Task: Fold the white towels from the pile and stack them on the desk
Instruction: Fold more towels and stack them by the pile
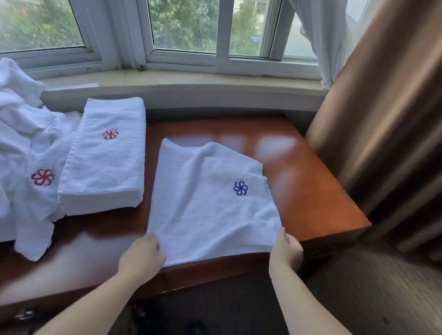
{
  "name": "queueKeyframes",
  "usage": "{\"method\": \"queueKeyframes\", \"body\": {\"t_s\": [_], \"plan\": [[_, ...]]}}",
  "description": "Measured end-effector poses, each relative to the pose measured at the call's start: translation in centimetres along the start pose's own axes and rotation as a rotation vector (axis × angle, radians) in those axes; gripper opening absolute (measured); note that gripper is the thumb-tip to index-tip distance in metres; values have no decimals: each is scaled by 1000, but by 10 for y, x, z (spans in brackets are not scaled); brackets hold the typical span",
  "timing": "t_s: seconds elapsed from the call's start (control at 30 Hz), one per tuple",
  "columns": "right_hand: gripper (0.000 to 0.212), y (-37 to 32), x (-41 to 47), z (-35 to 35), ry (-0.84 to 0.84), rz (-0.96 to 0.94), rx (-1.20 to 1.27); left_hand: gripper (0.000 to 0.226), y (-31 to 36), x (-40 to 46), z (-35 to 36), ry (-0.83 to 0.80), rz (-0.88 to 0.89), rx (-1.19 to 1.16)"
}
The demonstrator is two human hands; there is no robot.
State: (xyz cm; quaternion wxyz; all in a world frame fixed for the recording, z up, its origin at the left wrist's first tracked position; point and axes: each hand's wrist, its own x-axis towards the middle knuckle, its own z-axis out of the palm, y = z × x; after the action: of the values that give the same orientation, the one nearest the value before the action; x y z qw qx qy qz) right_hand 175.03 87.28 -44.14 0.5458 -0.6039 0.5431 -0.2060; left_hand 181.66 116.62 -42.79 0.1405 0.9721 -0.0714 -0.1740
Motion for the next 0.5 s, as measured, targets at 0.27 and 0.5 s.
{"method": "queueKeyframes", "body": {"t_s": [0.27,0.5], "plan": [[14,6,6,-7,-7,95,-56,29,8,-2,6,102,-126,-127],[17,-12,13,-4,32,-191,-32,25,1,3,6,140,-202,-262]]}}
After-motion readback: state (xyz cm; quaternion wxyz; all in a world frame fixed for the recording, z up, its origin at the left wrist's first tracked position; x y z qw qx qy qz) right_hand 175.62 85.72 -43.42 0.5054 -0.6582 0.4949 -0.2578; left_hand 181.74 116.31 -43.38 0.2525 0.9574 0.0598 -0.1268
